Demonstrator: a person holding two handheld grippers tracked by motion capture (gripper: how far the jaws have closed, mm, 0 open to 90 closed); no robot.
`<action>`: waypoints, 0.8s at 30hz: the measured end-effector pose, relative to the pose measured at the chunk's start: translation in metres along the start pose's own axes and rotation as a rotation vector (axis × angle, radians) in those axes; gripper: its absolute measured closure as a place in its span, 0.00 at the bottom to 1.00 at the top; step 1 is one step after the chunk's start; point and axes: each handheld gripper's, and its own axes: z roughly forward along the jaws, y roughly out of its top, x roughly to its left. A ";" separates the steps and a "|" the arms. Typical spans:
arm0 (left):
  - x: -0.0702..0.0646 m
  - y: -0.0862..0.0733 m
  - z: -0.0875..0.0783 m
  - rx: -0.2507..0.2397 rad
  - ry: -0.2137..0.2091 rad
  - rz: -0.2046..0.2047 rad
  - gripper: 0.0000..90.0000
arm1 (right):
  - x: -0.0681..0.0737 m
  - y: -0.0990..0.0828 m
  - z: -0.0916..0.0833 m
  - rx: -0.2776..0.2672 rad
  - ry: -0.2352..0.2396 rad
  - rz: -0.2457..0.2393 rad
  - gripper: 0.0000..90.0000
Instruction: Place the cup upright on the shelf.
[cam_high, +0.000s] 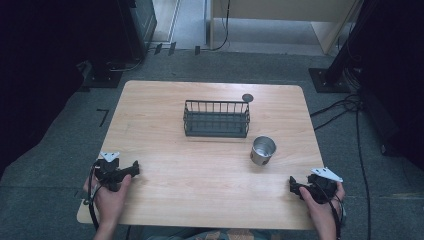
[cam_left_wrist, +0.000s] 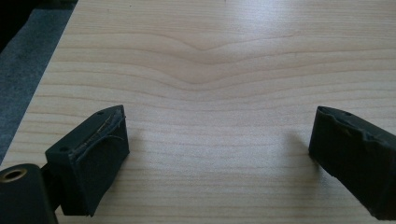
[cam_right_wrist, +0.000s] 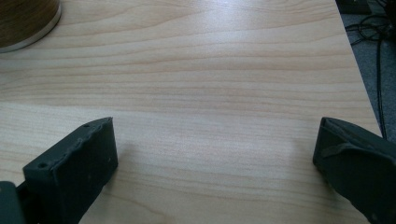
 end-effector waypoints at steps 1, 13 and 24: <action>0.000 0.000 0.000 0.000 0.000 -0.001 0.06 | 0.000 0.000 0.000 0.001 0.000 -0.002 0.00; 0.000 0.000 0.000 0.000 0.000 0.000 0.06 | 0.010 0.009 -0.005 -0.029 0.003 0.045 0.00; 0.000 0.000 0.000 0.000 0.000 0.000 0.06 | 0.031 0.019 -0.011 -0.063 0.067 0.019 0.00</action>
